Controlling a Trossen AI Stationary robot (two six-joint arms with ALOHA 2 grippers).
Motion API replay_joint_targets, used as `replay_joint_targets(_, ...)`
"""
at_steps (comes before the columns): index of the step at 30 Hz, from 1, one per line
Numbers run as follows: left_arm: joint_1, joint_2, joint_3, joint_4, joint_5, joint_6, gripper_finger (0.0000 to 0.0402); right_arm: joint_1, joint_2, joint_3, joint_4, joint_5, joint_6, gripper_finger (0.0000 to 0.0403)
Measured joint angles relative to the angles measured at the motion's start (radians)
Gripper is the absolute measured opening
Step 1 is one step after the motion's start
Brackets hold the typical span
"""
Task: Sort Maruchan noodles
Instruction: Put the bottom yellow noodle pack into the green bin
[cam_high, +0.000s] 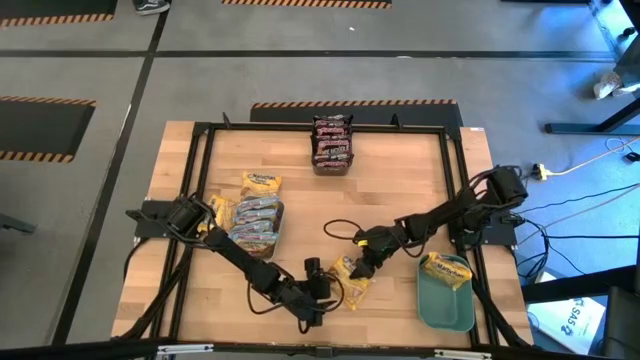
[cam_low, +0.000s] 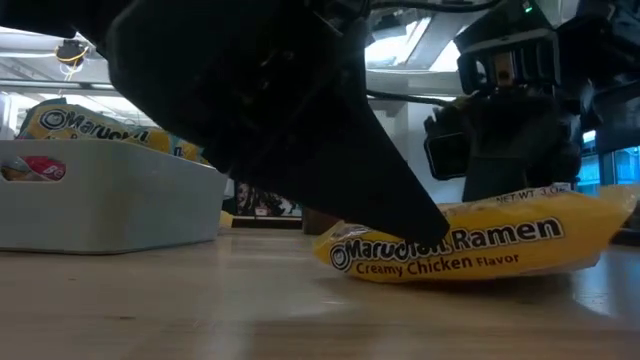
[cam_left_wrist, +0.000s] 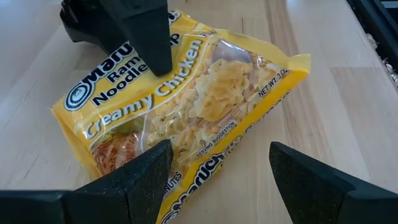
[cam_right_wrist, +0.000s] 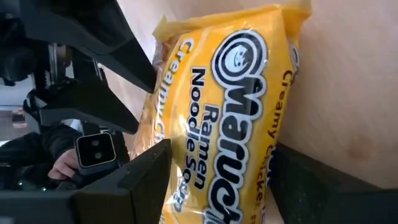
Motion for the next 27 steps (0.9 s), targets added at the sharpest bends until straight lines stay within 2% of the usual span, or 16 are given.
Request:
replay_joint_targets(13,0.006,0.003,-0.002,0.008,-0.023,0.016,0.0267,0.0,0.032,0.085,0.006,-0.023,-0.045,0.0237)
replay_joint_targets(16,0.007,0.003,-0.003,0.006,-0.044,0.02,0.0267,0.0,0.032,0.085,0.003,0.002,-0.046,0.0212)
replay_joint_targets(23,-0.015,-0.022,-0.002,-0.003,-0.022,0.052,0.0267,0.0,0.028,0.085,0.021,0.001,-0.05,0.011)
replay_joint_targets(27,-0.05,-0.079,-0.004,-0.034,-0.027,0.079,0.0267,0.008,-0.017,0.086,-0.018,-0.003,-0.083,0.0102)
